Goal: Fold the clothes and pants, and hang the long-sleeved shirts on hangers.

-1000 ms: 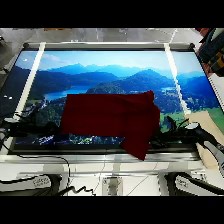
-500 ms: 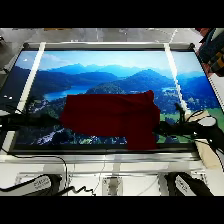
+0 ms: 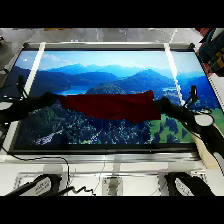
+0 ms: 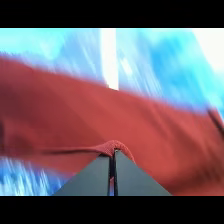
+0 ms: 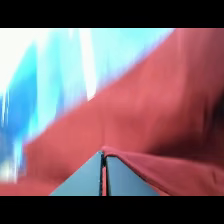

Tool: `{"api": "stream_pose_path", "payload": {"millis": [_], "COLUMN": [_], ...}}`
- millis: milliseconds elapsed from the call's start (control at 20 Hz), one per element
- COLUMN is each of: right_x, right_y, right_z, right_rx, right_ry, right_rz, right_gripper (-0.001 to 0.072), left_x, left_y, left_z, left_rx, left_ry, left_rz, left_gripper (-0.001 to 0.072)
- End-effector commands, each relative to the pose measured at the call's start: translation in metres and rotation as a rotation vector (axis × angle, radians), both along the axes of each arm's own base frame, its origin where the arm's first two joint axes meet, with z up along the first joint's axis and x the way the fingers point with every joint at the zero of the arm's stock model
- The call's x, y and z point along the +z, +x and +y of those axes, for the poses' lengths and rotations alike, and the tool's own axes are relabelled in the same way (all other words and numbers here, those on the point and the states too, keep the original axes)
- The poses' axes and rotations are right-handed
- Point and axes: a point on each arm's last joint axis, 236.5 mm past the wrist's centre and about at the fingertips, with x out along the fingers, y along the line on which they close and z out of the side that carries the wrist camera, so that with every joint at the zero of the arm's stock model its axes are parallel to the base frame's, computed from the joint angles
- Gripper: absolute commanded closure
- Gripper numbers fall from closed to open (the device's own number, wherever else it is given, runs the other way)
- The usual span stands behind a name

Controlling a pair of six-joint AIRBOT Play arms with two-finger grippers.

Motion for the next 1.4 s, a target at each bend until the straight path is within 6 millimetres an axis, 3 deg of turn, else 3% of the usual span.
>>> {"api": "stream_pose_path", "payload": {"millis": [0, 200, 250, 300, 350, 400, 600, 850, 1000, 1100, 1150, 1200, 1250, 1300, 1350], "right_x": [-0.004, -0.040, -0.048, -0.052, -0.055, -0.056, -0.067, -0.093, -0.100, -0.101, -0.101, -0.102, -0.102, -0.102, -0.101], "right_y": [0.068, 0.124, 0.132, 0.135, 0.136, 0.136, 0.120, 0.081, 0.067, 0.063, 0.061, 0.059, 0.057, 0.057, 0.058], "right_z": [-0.032, -0.037, -0.036, -0.036, -0.036, -0.036, -0.027, -0.015, -0.003, 0.002, 0.003, 0.005, 0.009, 0.012, 0.017], "right_rx": [-0.237, -0.261, -0.261, -0.260, -0.260, -0.251, -0.124, 0.069, 0.148, 0.165, 0.174, 0.185, 0.198, 0.204, 0.208], "right_ry": [-0.012, -0.037, -0.039, -0.040, -0.042, -0.047, -0.045, -0.048, -0.064, -0.057, -0.053, -0.050, -0.050, -0.053, -0.059], "right_rz": [-0.054, -0.008, 0.003, 0.010, 0.014, 0.017, 0.096, 0.248, 0.291, 0.303, 0.309, 0.316, 0.319, 0.316, 0.308], "right_gripper": [0.0696, 0.0695, 0.0643, 0.0393, 0.0056, 0.0023, 0.0028, 0.0029, 0.0030, 0.0030, 0.0031, 0.0033, 0.0056, 0.0176, 0.0371], "left_x": [-0.017, -0.069, -0.077, -0.081, -0.082, -0.081, -0.086, -0.114, -0.132, -0.138, -0.142, -0.145, -0.147, -0.149, -0.151], "left_y": [0.049, 0.060, 0.061, 0.062, 0.062, 0.061, 0.046, 0.015, 0.006, 0.014, 0.021, 0.028, 0.035, 0.039, 0.043], "left_z": [0.029, 0.021, 0.018, 0.017, 0.017, 0.018, 0.022, 0.038, 0.013, -0.007, -0.013, -0.020, -0.027, -0.034, -0.040], "left_rx": [0.308, 0.339, 0.326, 0.323, 0.320, 0.308, 0.182, 0.070, -0.113, -0.215, -0.237, -0.257, -0.273, -0.286, -0.291], "left_ry": [0.077, 0.096, 0.093, 0.092, 0.094, 0.110, 0.166, 0.077, 0.023, -0.004, -0.001, 0.008, 0.018, 0.025, 0.035], "left_rz": [-0.049, 0.039, 0.054, 0.063, 0.065, 0.061, 0.081, 0.257, 0.382, 0.414, 0.412, 0.404, 0.395, 0.389, 0.382], "left_gripper": [0.0696, 0.0694, 0.0602, 0.0251, 0.0016, 0.0001, 0.0004, 0.0015, 0.0015, 0.0018, 0.0082, 0.0240, 0.0305, 0.0310, 0.0375]}}
